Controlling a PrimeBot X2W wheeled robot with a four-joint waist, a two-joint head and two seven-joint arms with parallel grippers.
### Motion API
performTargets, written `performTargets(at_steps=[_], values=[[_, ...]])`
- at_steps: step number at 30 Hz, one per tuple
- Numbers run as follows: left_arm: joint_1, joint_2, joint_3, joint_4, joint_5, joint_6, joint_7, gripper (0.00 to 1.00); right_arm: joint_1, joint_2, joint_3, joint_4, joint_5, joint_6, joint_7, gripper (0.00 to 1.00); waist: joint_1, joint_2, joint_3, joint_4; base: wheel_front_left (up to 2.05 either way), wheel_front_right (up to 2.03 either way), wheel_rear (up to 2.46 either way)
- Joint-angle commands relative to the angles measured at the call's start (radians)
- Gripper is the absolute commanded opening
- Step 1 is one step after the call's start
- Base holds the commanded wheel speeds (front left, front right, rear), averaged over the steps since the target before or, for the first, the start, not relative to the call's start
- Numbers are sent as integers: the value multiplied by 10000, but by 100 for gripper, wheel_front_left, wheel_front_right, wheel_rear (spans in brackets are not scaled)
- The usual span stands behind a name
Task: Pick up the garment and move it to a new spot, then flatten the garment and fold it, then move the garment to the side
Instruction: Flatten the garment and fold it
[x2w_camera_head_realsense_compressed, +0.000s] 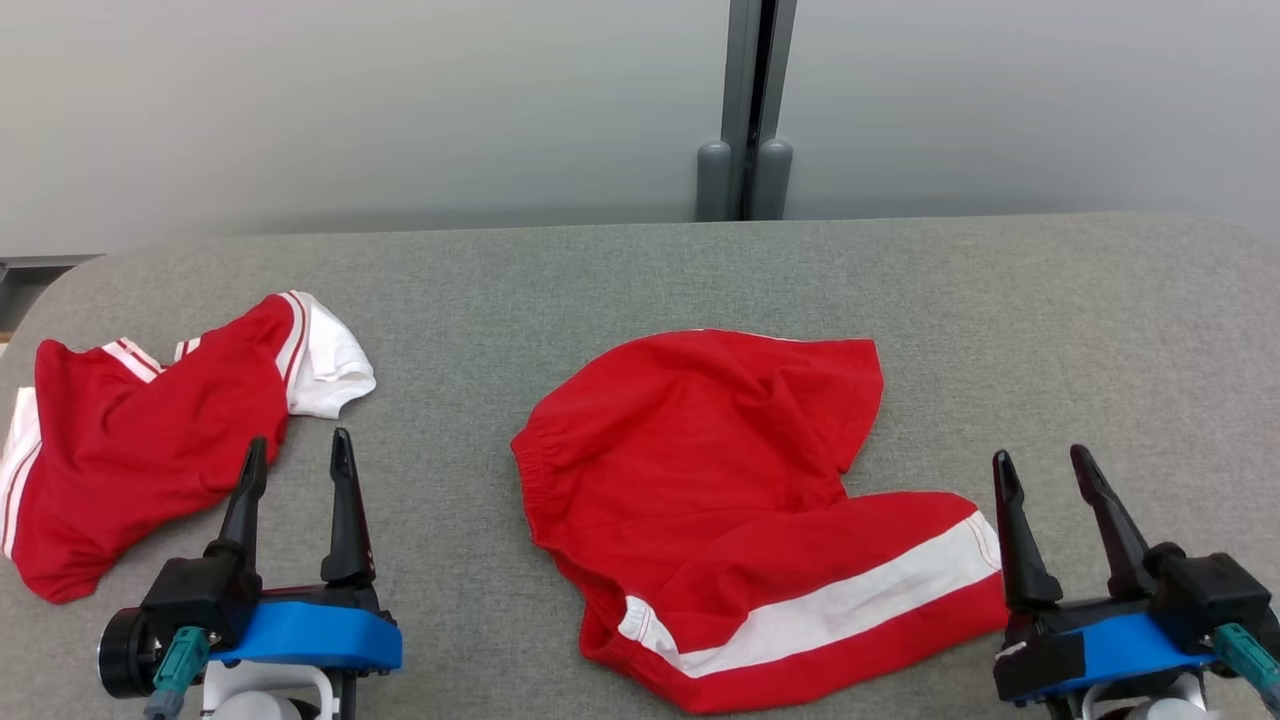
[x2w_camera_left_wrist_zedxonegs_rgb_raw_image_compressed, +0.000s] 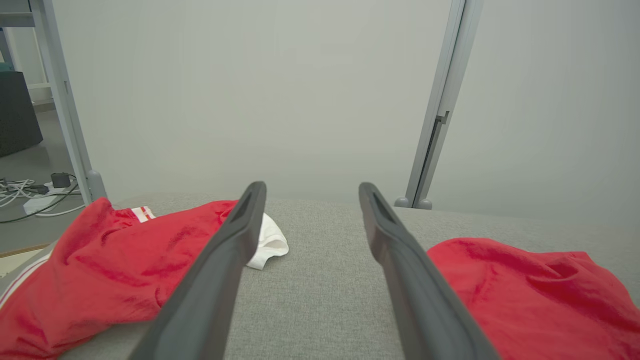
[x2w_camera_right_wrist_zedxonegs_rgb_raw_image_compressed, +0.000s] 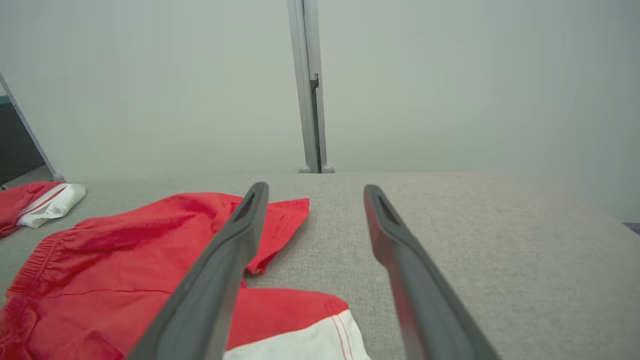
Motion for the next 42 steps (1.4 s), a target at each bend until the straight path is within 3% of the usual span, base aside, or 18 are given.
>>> performTargets(at_steps=[1,13,32,36,42], values=[[-33,-6,60,-16,73,-32,-48,100,-154,42,38,-159,-114,1,-41,100,1,-1,-7,23,0,0,0],[195,-6,-43,79,216,-44,-48,100,23,96,212,-373,-722,1,-41,100,1,-1,-206,318,0,0,0],[213,-6,-44,127,309,-18,-48,100,110,105,119,-109,-761,1,-41,100,1,-1,-169,328,0,0,0],[198,-8,-318,152,161,-100,-48,100,137,102,30,78,-823,1,-40,100,1,-1,-217,307,0,0,0],[73,70,-1862,690,-18,-308,-48,100,25,-148,-258,801,-1129,1,-40,100,1,-1,-209,296,0,0,0]])
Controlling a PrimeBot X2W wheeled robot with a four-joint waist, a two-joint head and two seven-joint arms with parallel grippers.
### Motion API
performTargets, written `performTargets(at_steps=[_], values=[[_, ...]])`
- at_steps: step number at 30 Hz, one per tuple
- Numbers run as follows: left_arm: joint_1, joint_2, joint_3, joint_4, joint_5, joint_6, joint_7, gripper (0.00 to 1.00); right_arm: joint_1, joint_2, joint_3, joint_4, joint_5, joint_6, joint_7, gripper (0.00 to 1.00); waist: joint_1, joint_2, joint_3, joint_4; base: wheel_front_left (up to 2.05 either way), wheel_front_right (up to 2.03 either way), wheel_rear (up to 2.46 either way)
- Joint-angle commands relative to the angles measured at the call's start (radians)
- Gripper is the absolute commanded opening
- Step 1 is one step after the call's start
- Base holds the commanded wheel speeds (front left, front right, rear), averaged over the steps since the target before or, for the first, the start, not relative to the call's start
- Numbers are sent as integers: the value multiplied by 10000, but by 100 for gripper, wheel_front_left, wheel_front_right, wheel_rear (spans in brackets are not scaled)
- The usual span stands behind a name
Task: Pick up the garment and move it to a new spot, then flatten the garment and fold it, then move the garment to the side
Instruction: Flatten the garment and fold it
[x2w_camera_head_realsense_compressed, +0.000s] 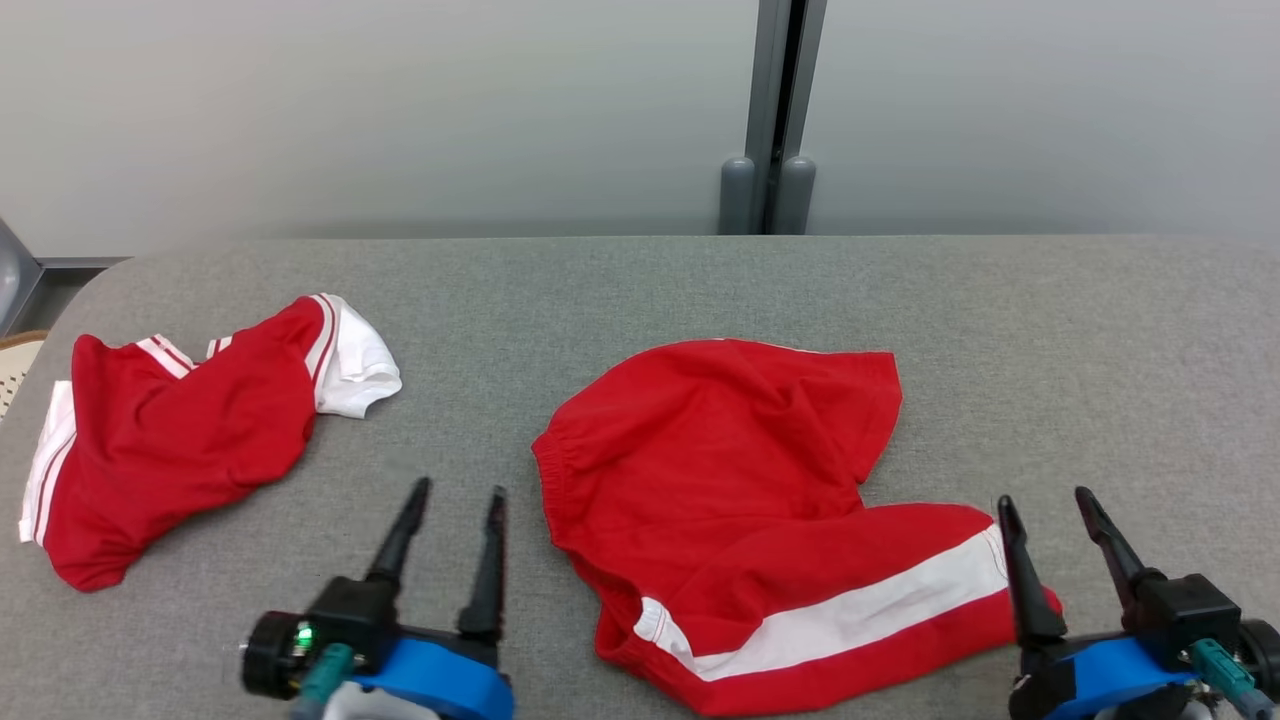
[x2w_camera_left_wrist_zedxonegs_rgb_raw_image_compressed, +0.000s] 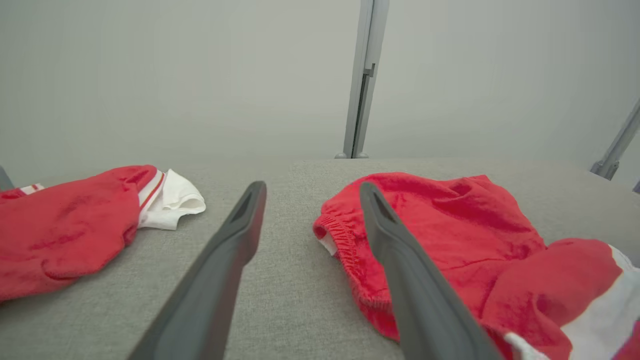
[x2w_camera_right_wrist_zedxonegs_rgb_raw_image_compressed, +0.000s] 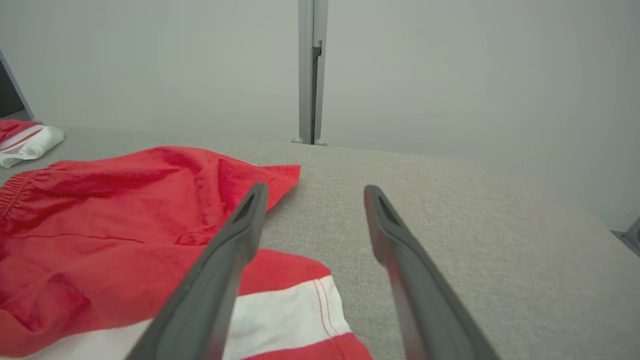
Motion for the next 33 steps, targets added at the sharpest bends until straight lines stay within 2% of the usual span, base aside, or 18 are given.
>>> performTargets(at_steps=[1,7,16,23,33], values=[[-140,60,-69,21,-45,-72,-40,100,-65,-102,-39,71,-89,1,-41,100,1,0,4,-6,0,0,0],[-352,550,-2255,172,-964,-54,241,100,-421,-664,-57,1180,-69,1,-41,100,1,0,30,-88,0,0,0],[-510,1399,-4650,10,-2299,-57,1218,100,-1058,-1040,404,2647,38,1,-41,100,1,0,92,-123,0,0,0],[-647,1869,-5604,244,-2986,-58,1630,100,-1721,-1184,955,3901,225,1,-41,100,1,0,250,-159,0,0,0],[-1306,1704,-6424,1073,-3516,-58,1417,100,-2668,-1343,1964,5512,786,1,-41,100,1,0,573,-90,0,0,0]])
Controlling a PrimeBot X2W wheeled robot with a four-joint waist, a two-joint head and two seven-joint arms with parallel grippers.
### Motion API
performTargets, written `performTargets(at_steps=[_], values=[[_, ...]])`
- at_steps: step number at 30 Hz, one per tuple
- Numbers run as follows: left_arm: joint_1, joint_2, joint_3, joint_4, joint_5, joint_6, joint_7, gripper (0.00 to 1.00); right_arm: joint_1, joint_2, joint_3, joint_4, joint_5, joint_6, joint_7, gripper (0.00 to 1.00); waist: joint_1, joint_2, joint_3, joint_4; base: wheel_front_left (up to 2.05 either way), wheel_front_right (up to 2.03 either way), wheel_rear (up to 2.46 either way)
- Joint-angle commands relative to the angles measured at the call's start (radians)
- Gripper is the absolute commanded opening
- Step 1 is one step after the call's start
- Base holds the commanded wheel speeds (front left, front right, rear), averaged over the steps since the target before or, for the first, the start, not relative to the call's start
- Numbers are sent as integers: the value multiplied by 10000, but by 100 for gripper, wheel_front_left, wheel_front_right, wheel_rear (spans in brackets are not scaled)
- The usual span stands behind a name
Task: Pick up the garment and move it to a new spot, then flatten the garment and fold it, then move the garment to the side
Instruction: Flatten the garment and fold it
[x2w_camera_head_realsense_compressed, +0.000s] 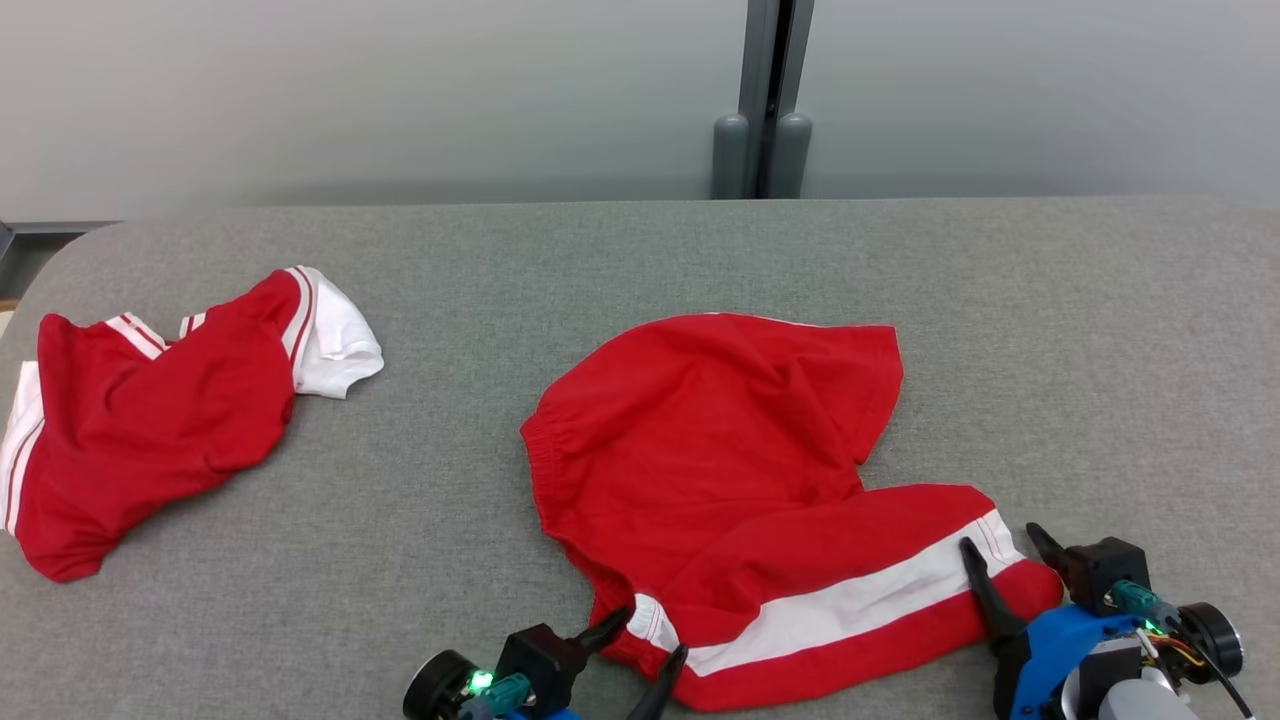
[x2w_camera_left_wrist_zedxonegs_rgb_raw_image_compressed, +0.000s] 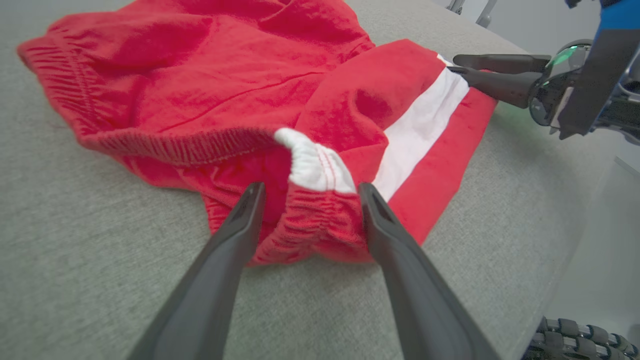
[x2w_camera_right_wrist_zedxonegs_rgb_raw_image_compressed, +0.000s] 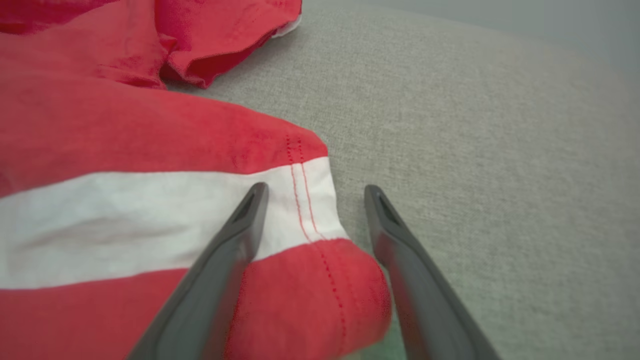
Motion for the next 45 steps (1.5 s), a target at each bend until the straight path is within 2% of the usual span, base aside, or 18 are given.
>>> performTargets(at_steps=[1,6,7,8,9,10,11,12,22,29,33,38,39,45], values=[[-284,-46,-146,142,-93,-5,-89,100,-275,-64,193,235,132,1,-41,100,0,0,78,45,0,0,0],[-701,-270,-584,533,-294,-5,-195,100,-547,-24,763,908,620,1,-15,100,0,0,195,127,0,0,0],[-769,-298,-676,613,-338,-5,-227,100,-611,-34,863,975,737,1,-11,62,0,0,216,137,0,0,0],[-838,-316,-762,701,-395,-5,-259,100,-661,-66,951,1017,841,1,-6,40,0,0,227,142,0,0,0],[-916,-322,-817,792,-442,-5,-303,97,-694,-87,1041,1050,944,1,-4,0,0,0,248,138,0,0,0],[-981,-333,-845,883,-494,-5,-349,32,-716,-109,1112,1020,1042,1,-4,0,0,0,264,133,0,0,0],[-1041,-342,-872,974,-525,-5,-418,11,-729,-160,1149,922,1090,1,-4,0,0,0,274,124,0,0,0],[-1096,-363,-871,1073,-576,-5,-524,0,-708,-223,1176,830,1158,0,-6,0,0,0,282,113,0,0,0],[-1599,-394,-282,1198,-741,88,-1346,0,24,-163,630,-1907,1201,1,-27,0,0,0,263,-70,0,0,0],[-2391,-155,724,449,-629,254,-1496,0,-503,-5,507,-3308,1504,1,-29,0,0,0,556,-242,0,0,0],[-3335,65,1306,117,-450,286,-1509,0,-1551,161,550,-3432,1789,1,-27,0,0,0,975,-323,0,0,0],[-5131,370,1931,-1,-308,207,-1515,0,-3580,355,680,-2956,2245,1,-29,0,0,0,1704,-510,0,0,0],[-5131,370,1931,-1,-308,207,-1515,0,-3580,355,680,-2956,2245,1,-29,0,0,0,1704,-510,0,0,0],[-7701,651,2473,492,-363,80,-1411,0,-6579,683,585,-1873,2800,1,-29,0,0,0,2575,-961,0,0,0]])
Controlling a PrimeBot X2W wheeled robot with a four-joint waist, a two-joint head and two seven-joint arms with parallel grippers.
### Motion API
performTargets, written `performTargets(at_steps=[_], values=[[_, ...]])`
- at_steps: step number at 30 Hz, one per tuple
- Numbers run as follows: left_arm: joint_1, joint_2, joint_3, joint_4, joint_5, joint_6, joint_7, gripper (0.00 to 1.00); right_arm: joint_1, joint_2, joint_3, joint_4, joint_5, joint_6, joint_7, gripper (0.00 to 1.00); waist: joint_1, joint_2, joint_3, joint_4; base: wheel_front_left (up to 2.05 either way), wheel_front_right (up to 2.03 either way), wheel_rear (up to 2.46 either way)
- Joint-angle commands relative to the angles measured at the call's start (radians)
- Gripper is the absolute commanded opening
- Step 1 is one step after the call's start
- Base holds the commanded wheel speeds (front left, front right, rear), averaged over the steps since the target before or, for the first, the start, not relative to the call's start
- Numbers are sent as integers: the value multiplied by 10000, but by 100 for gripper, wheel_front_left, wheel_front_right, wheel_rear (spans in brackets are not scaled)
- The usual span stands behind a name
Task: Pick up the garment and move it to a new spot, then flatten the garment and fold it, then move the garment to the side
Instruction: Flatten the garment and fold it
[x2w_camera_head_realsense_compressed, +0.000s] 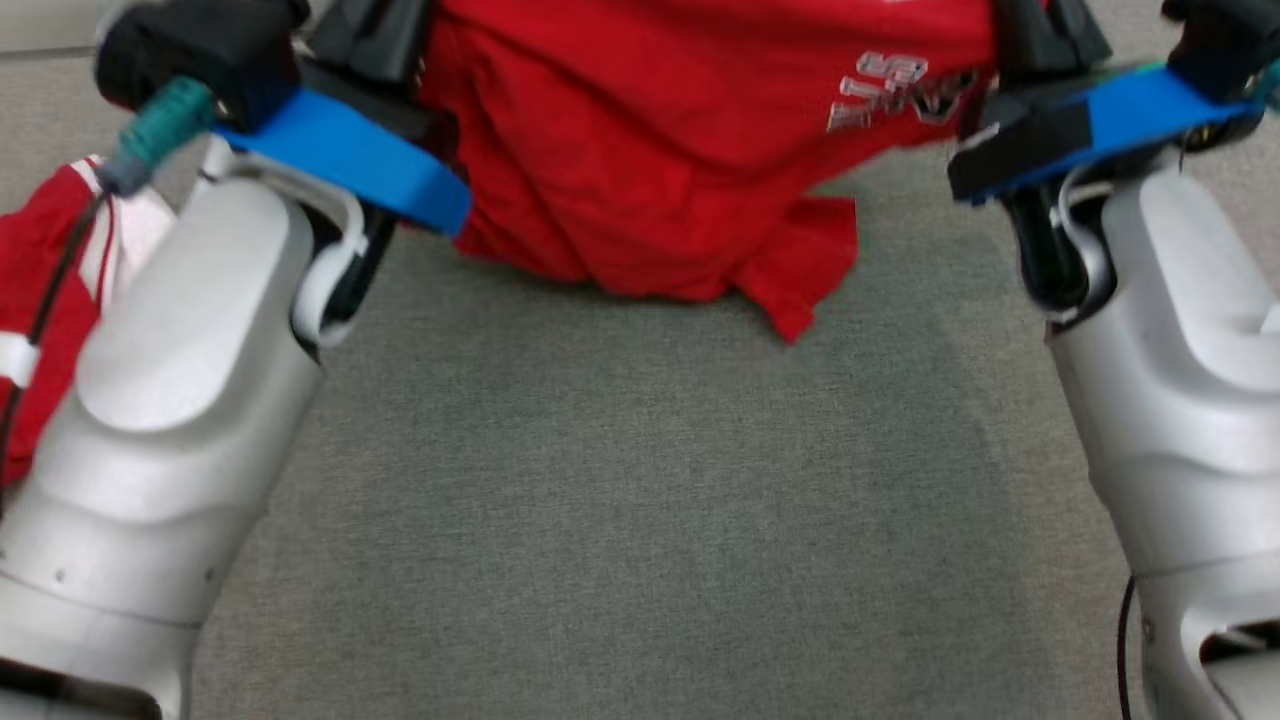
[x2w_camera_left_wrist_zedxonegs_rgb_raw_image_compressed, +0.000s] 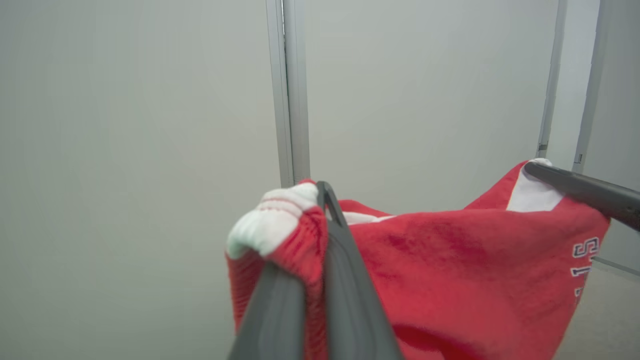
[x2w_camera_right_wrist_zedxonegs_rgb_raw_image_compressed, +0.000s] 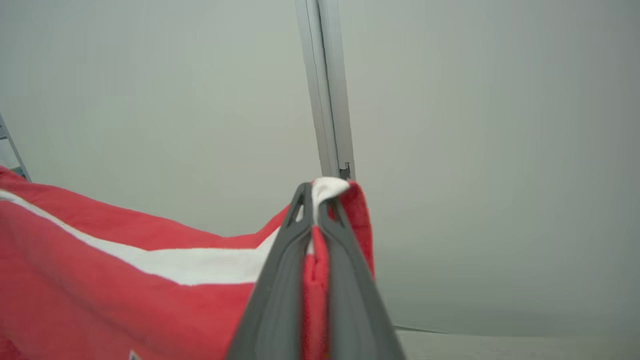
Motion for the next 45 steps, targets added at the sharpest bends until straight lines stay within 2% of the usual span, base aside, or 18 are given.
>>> performTargets(at_steps=[1,7,12,17,21,29,38,45], values=[[-612,54,90,109,-5,-50,31,0,-681,57,-116,195,223,1,-12,0,-3,0,166,-91,0,0,0],[-2653,62,159,569,138,-115,-13,0,-2887,178,-590,975,657,1,-12,0,-3,0,491,-502,0,0,0],[-3638,-54,-11,793,113,-149,-63,0,-3880,210,-750,1347,841,1,-12,0,-3,0,458,-649,0,0,0],[-3865,-116,-21,739,-32,-130,-86,0,-4040,113,-678,1491,905,1,-10,0,-3,0,449,-634,0,0,0],[-3344,-102,-77,564,-56,-133,-89,0,-3622,160,-598,1538,979,1,-12,0,-3,0,588,-530,0,0,0],[-1023,-329,245,-194,81,-134,-94,0,-1526,-11,-120,919,1087,1,-12,0,-3,0,394,-128,0,0,0],[3052,-663,939,-1714,696,-135,-95,0,2516,-430,-33,-645,1481,1,-12,0,-3,0,-598,200,0,0,0],[5798,-876,677,-2430,1049,-135,-96,0,5253,-490,60,-1804,1741,1,-12,0,-3,0,-1283,216,0,0,0]])
